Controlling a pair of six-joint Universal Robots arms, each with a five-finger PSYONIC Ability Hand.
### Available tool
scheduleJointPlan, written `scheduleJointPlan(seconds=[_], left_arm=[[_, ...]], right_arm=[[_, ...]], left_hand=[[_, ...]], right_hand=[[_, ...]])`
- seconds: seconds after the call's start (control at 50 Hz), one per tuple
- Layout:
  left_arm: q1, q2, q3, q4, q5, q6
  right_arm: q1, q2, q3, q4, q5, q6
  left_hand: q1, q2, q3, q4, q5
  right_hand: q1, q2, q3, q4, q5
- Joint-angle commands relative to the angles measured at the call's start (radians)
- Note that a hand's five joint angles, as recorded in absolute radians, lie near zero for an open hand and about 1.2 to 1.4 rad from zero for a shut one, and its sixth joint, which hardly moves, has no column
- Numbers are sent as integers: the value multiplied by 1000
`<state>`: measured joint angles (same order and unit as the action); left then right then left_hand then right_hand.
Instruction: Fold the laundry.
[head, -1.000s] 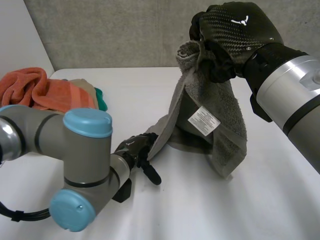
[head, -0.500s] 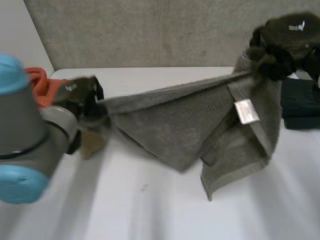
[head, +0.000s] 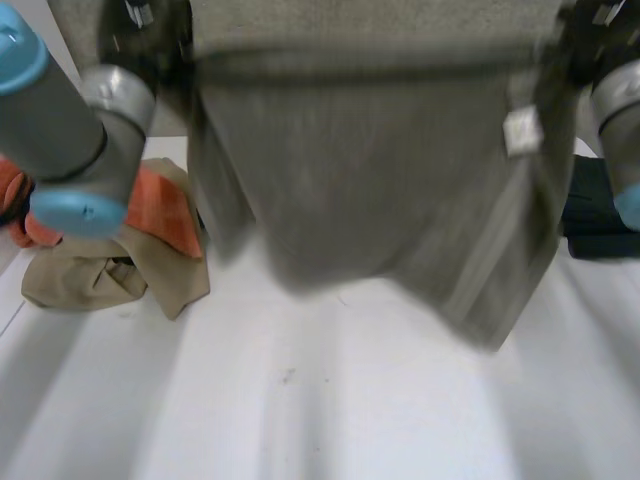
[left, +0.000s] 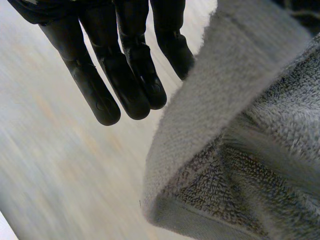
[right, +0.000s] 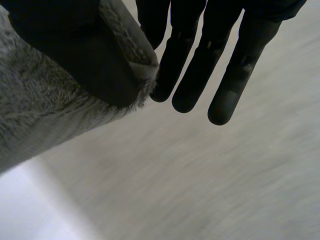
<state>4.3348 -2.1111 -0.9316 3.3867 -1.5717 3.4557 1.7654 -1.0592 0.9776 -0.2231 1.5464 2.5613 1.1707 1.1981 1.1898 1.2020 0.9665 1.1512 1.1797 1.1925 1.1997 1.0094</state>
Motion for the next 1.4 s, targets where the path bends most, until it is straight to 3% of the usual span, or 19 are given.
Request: scheduleJointPlan(seconds=[0.02, 0.22, 0.5, 0.54, 0.58, 0.74, 0.8, 0.82, 0.92, 1.14, 1.4], left_arm=[[3, 13, 113, 247, -5, -49], [-14, 26, -79, 86, -14, -43], [-55, 10, -504, 98, -13, -4], [-56, 11, -521, 106, -13, -6], [-60, 14, -533, 118, -16, -7], [-49, 22, -541, 125, -17, -13], [-44, 28, -544, 123, -17, -21], [-44, 30, -544, 123, -17, -23], [-44, 33, -547, 123, -17, -27], [-38, 53, -546, 123, -17, -35], [-35, 69, -541, 122, -17, -47]], right_arm=[[-23, -21, -16, -420, -14, 131], [-64, 57, 7, -130, -205, 132], [-161, 140, 326, 119, -416, 65], [-168, 159, 329, 134, -410, 75], [-181, 188, 319, 162, -381, 127], [-208, 251, 265, 263, -263, 364], [-211, 249, 265, 281, -267, 408], [-213, 246, 266, 281, -276, 431], [-210, 235, 285, 274, -293, 480], [-170, 237, 279, 255, -284, 612], [-98, 314, 217, 232, -166, 686]], left_hand=[[226, 198, 206, 194, 255], [226, 198, 206, 194, 255], [226, 198, 206, 194, 255], [226, 198, 206, 194, 255], [226, 198, 206, 194, 255], [226, 198, 206, 194, 255], [226, 198, 206, 194, 255], [226, 198, 206, 194, 255], [226, 198, 206, 194, 255], [226, 198, 206, 194, 255], [226, 198, 206, 194, 255]], right_hand=[[245, 217, 204, 197, 212], [245, 217, 204, 197, 212], [245, 217, 204, 197, 212], [245, 217, 204, 197, 212], [41, 12, -1, -8, 8], [-263, -292, -305, -312, -296], [-351, -379, -392, -399, -384], [-485, -513, -526, -533, -518], [-595, -623, -636, -643, -627], [-604, -632, -645, -652, -637], [-536, -565, -578, -585, -569]])
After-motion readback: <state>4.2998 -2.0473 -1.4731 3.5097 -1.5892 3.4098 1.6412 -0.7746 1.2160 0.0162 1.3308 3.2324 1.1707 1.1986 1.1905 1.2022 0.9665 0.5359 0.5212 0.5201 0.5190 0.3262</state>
